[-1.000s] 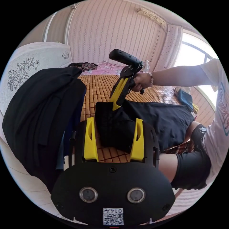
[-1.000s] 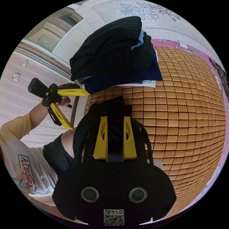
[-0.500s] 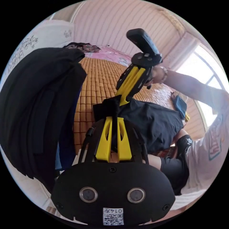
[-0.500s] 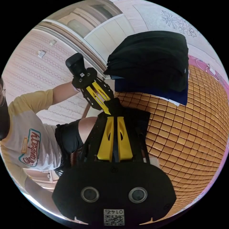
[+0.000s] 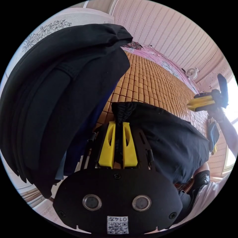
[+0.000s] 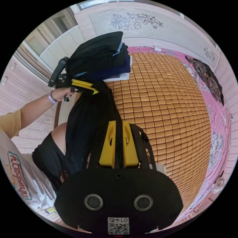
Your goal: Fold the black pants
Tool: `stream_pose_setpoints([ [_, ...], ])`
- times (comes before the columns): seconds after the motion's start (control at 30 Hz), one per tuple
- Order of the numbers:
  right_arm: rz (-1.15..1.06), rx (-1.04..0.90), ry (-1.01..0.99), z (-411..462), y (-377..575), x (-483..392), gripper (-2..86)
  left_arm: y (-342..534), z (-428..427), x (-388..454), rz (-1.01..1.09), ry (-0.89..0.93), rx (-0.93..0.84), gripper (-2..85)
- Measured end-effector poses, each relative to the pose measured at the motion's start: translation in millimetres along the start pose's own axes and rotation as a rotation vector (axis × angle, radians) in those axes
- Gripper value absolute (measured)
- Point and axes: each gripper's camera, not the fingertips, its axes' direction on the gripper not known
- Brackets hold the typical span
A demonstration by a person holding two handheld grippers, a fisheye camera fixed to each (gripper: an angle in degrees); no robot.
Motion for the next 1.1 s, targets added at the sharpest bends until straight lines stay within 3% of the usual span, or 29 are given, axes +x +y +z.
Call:
stream_pose_setpoints([
  [0.17,0.207,-0.181,-0.026,15.3,130.8,17.5,7.3,-1.8,4.0,9.0,0.006,-0.024,-0.006,5.1],
  [0.33,0.34,-0.232,-0.022,28.0,177.4,19.0,5.6,-2.3,3.5,20.6,0.038,-0.056,-0.001,4.9],
  [0.47,0.399,-0.165,0.023,13.2,178.2,29.8,0.0,-2.8,1.1,27.9,0.043,-0.066,0.041,5.0],
  [0.63,0.479,-0.107,-0.074,0.7,182.8,56.4,0.1,-2.1,13.6,26.3,0.006,-0.086,-0.024,8.0],
  [0.87,0.597,-0.041,0.103,-66.1,235.3,60.5,-0.1,65.4,-68.7,60.1,0.047,-0.366,0.161,7.1],
  [0.93,0.566,0.025,0.025,-80.8,244.7,48.4,-0.3,86.3,-74.0,88.3,0.121,-0.316,0.17,4.5],
  [1.0,0.538,0.011,-0.045,-80.9,247.2,38.8,-0.4,107.2,-53.2,141.1,0.254,-0.109,0.104,0.4],
  [1.1,0.558,-0.135,0.09,-68.4,246.1,37.7,-0.5,128.1,-6.4,229.4,0.443,0.188,-0.005,-0.7],
])
